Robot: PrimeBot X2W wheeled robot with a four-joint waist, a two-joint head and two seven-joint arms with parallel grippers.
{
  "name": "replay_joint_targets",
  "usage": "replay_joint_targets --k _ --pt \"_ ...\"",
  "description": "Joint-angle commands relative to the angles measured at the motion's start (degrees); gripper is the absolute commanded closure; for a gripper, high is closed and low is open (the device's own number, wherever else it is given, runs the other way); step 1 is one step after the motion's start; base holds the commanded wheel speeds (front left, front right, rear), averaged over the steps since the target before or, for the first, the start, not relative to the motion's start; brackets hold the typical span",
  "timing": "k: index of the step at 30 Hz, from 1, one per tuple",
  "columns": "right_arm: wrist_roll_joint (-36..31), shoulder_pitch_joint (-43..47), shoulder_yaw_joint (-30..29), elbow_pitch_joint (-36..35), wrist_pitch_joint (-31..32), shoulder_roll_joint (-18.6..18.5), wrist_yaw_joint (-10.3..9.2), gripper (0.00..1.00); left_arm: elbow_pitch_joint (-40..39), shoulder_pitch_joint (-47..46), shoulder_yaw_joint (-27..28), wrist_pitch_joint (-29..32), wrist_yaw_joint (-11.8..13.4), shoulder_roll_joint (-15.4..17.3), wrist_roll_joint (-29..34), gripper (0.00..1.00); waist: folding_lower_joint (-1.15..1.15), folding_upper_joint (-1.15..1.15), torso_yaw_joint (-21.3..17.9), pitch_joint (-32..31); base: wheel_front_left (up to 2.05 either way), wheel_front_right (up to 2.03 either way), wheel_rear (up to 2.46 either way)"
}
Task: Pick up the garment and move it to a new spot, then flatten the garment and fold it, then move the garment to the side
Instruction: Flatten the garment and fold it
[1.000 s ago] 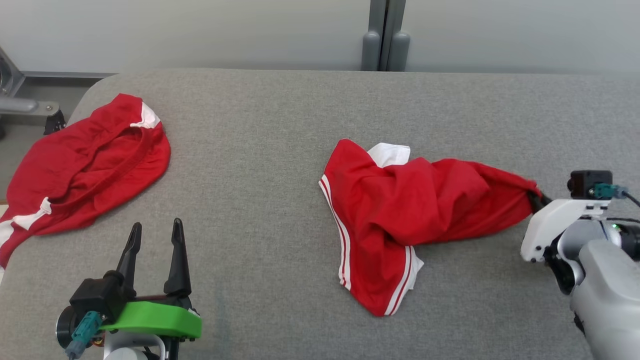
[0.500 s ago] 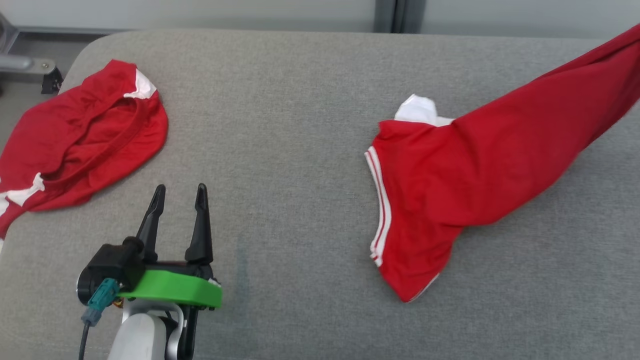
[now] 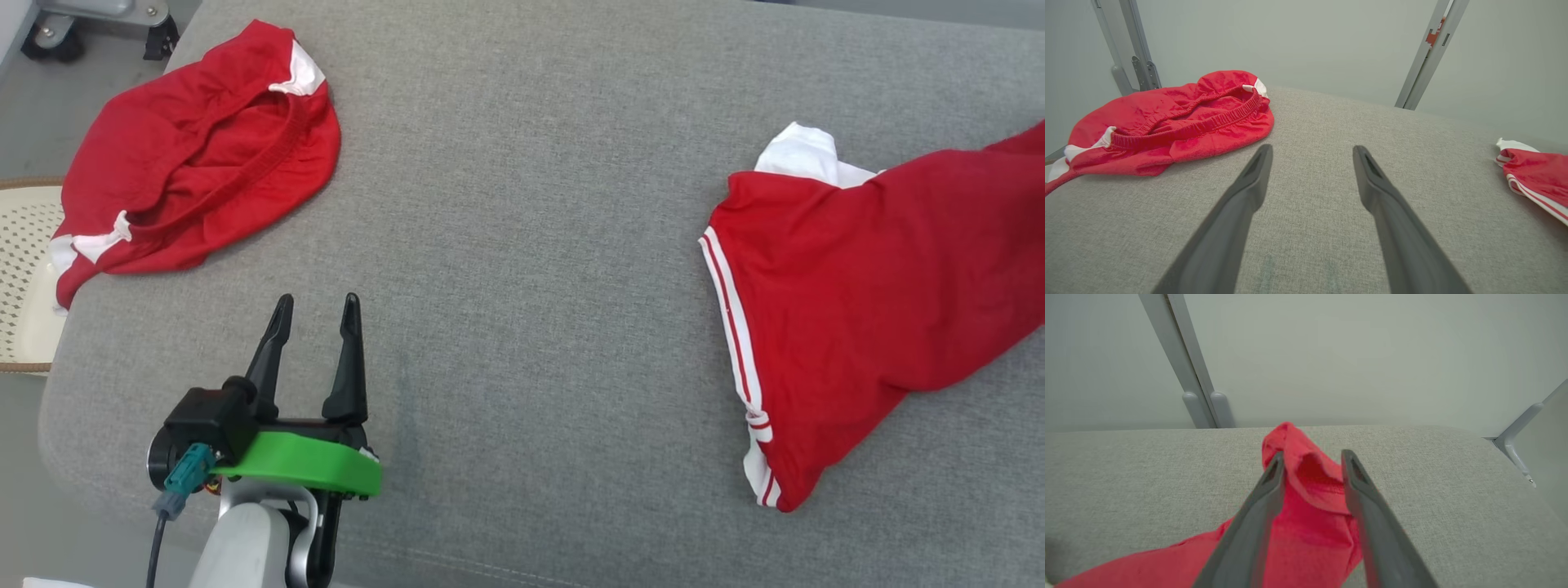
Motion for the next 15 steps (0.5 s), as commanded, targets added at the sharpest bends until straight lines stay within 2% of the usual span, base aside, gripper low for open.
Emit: replay_joint_targets --k 1,5,8,15 --pt "-1.0 1.1 -0.4 0.2 -0.8 0.0 -0.1 0.0 0.2 -1.0 0.2 0.0 0.0 0.1 -0.1 0.0 0.0 0.0 -1.7 -1.2 0.0 0.0 0.0" --pt "-2.2 2.8 -0.9 -0.6 -3.7 3.0 -0.1 0.0 1.0 -0.2 1.0 0.0 -0.4 0.1 0.8 0.0 0.0 0.0 -5.1 -3.6 0.0 0.0 0.0" --pt "-1.3 5.4 0.0 -3.7 -4.6 6.8 -0.1 0.0 1.5 0.8 1.8 0.0 -0.6 0.1 1.3 0.0 0.0 0.0 -7.7 -5.7 0.0 0.0 0.0" --pt "5.7 19.8 6.2 -24.0 -4.8 15.4 -0.1 0.0 2.3 2.6 3.2 0.1 -1.2 0.2 2.1 0.0 0.0 0.0 -14.2 -10.3 0.0 0.0 0.0"
